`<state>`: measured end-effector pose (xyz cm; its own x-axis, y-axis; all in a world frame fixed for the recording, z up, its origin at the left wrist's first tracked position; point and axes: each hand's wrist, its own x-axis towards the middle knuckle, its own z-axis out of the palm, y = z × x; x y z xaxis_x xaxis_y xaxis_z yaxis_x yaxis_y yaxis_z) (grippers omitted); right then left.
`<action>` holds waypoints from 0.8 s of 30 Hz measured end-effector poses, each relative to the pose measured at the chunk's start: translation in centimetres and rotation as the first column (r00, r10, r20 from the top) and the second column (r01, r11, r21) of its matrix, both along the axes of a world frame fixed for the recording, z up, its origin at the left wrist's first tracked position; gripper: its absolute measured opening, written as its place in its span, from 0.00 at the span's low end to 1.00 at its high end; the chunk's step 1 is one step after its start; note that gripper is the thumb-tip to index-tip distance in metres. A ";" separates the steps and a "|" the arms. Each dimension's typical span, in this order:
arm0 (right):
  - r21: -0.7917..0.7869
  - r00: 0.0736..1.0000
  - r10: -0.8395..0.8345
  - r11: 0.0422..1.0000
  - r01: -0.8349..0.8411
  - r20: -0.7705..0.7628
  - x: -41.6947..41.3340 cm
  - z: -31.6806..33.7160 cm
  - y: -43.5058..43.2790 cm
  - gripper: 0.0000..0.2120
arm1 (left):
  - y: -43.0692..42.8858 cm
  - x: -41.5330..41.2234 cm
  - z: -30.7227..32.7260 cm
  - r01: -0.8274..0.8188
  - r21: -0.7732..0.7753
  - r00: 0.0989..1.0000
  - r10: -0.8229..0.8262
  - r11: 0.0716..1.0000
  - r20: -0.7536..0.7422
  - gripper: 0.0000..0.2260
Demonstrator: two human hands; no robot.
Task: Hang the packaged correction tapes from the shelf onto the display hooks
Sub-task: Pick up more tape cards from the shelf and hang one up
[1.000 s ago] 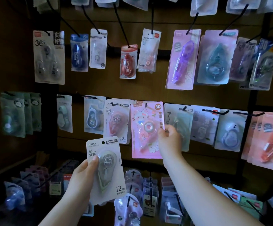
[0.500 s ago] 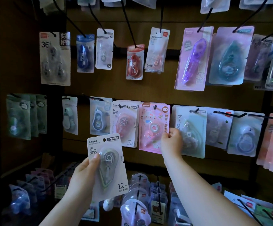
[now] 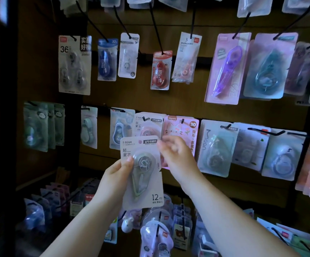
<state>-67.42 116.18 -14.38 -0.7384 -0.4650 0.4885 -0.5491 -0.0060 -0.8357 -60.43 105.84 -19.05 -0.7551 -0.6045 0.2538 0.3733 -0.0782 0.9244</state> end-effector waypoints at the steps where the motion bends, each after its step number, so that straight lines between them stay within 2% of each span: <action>1: 0.053 1.000 0.028 0.998 -0.028 0.007 0.1 0.4 -0.4 0.04 | 0.1 0.0 0.4 0.007 -0.013 1.000 -0.007 1.000 -0.010 0.13; 2: 0.078 1.000 0.010 0.997 -0.009 -0.012 0.1 0.8 -0.8 0.02 | 0.0 -0.1 0.8 0.017 -0.025 1.000 -0.018 1.000 -0.020 0.13; 6: 0.007 0.993 -0.119 0.993 0.118 0.004 -0.4 2.0 -2.1 0.11 | -0.4 0.3 2.1 0.033 -0.059 0.997 -0.037 0.998 -0.065 0.11; 9: -0.025 0.984 -0.177 0.984 0.177 0.006 -0.8 3.3 -2.5 0.06 | -1.0 0.7 1.9 0.007 -0.124 0.997 -0.017 0.992 -0.076 0.03; 11: -0.037 0.984 -0.176 0.984 0.176 0.018 -0.9 3.8 -2.7 0.05 | -1.5 0.8 1.5 -0.002 -0.150 0.997 -0.009 0.989 -0.071 0.13; 13: -0.030 0.982 -0.189 0.981 0.190 0.027 -1.0 4.0 -3.1 0.07 | -1.8 0.8 1.3 -0.018 -0.153 0.997 0.007 0.988 -0.074 0.16; 16: -0.016 0.976 -0.210 0.977 0.211 0.049 -0.8 4.0 -3.5 0.10 | -2.2 0.7 1.2 -0.035 -0.143 0.996 0.023 0.989 -0.091 0.16; 20: -0.024 0.981 -0.189 0.981 0.190 0.049 -0.9 4.1 -4.0 0.05 | -2.3 0.6 0.9 -0.059 -0.126 0.991 0.042 0.990 -0.131 0.13; 24: -0.020 0.982 -0.184 0.983 0.185 0.042 -0.9 4.1 -4.5 0.05 | -2.4 0.6 0.7 -0.063 -0.101 0.988 0.048 0.993 -0.145 0.13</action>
